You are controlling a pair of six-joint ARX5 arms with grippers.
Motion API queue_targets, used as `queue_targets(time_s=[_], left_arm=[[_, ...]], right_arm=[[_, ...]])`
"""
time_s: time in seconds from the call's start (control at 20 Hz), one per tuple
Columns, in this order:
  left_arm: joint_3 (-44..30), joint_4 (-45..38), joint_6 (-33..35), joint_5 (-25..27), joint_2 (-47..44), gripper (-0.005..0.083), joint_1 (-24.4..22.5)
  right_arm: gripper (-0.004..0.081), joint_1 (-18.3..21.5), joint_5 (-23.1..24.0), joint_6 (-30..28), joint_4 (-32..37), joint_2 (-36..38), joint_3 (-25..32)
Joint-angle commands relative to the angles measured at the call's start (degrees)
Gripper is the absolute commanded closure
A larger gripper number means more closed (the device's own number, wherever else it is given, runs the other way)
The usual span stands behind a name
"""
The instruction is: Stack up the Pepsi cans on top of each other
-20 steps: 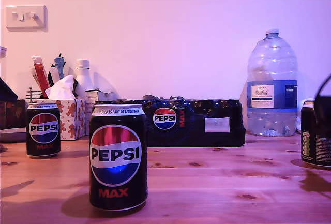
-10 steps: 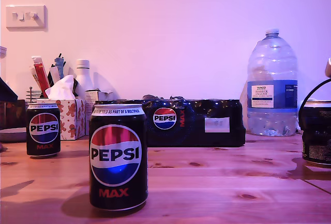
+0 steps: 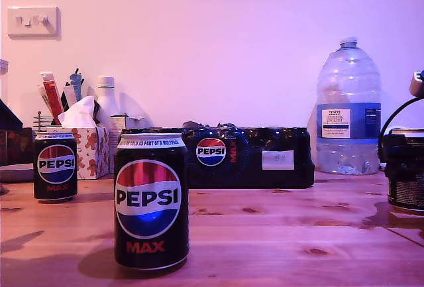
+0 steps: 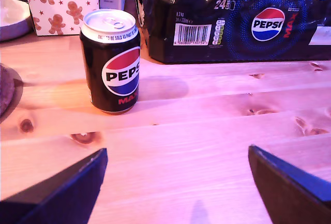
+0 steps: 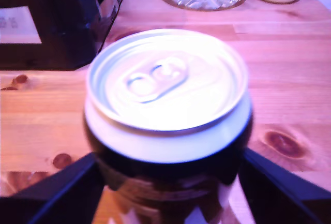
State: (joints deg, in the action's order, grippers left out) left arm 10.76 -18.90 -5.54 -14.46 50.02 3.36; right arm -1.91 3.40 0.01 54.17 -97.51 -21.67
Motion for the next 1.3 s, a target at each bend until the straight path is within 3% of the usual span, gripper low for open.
queue_targets(time_s=[0.0,0.1,0.35,0.85,1.25], left_arm=[[0.24,-0.66,1.18,-0.09,0.24,-0.0017,0.2],[0.24,-0.66,1.53,-0.09,0.24,-0.0017,0.2],[0.24,-0.66,3.02,-0.07,0.26,-0.0017,0.2],[0.24,-0.44,3.02,-0.07,0.26,-0.0017,0.2],[0.24,-0.48,3.04,-0.09,0.28,-0.0017,0.2]], right_arm=[[0.0292,0.17,0.2,-0.04,-0.55,-0.48,-0.22],[0.0362,0.04,0.0,0.07,-0.68,-0.48,-0.22],[0.04,-1.95,-0.04,-0.04,-0.63,-0.46,-0.74],[0.0402,-3.34,-0.02,0.0,-0.22,0.81,-1.7],[0.0402,-3.48,-0.04,-0.13,-6.58,11.67,-1.7]])
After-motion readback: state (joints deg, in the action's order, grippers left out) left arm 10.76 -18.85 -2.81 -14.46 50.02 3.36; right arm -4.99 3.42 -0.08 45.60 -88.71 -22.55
